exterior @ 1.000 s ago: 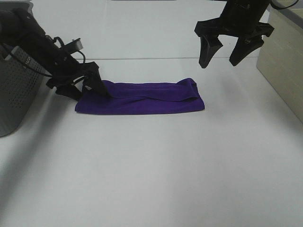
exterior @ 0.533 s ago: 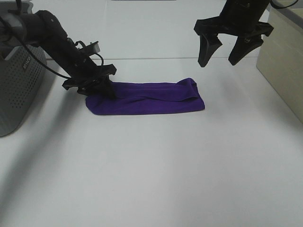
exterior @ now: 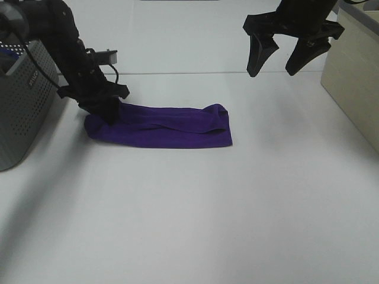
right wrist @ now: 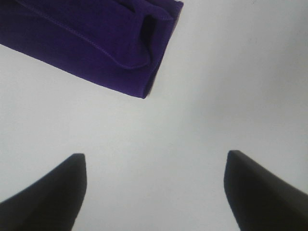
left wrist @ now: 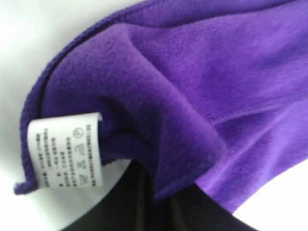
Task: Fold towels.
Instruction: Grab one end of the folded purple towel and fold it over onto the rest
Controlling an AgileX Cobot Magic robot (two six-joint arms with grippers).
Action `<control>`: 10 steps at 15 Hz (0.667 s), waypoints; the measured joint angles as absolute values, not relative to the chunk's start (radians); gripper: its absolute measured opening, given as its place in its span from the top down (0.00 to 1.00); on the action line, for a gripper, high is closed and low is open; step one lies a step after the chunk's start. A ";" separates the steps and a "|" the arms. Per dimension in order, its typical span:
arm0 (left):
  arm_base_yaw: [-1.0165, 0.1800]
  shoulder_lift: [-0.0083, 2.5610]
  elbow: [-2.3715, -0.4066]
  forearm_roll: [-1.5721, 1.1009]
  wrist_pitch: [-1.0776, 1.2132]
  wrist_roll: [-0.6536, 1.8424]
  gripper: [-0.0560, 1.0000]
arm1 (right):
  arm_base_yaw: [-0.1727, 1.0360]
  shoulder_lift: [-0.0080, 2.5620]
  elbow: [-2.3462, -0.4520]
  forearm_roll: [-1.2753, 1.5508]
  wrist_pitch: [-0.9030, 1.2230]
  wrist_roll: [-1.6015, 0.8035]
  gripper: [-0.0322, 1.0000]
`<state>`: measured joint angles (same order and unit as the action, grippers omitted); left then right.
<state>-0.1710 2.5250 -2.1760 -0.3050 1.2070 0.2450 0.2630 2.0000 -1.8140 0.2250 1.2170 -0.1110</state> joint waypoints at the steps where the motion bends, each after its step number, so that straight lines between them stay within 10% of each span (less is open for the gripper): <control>1: -0.171 2.495 -2.177 -0.300 1.207 0.249 0.91 | 0.263 1.990 -1.814 0.225 1.217 -0.111 0.22; 10: -0.396 2.534 -2.280 -0.382 1.162 0.281 0.91 | 0.263 1.861 -1.814 0.232 1.219 -0.110 0.22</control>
<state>-0.3960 2.5340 -2.2800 -0.3820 1.1620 0.2810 0.2630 1.8610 -1.8140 0.2320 1.2190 -0.1100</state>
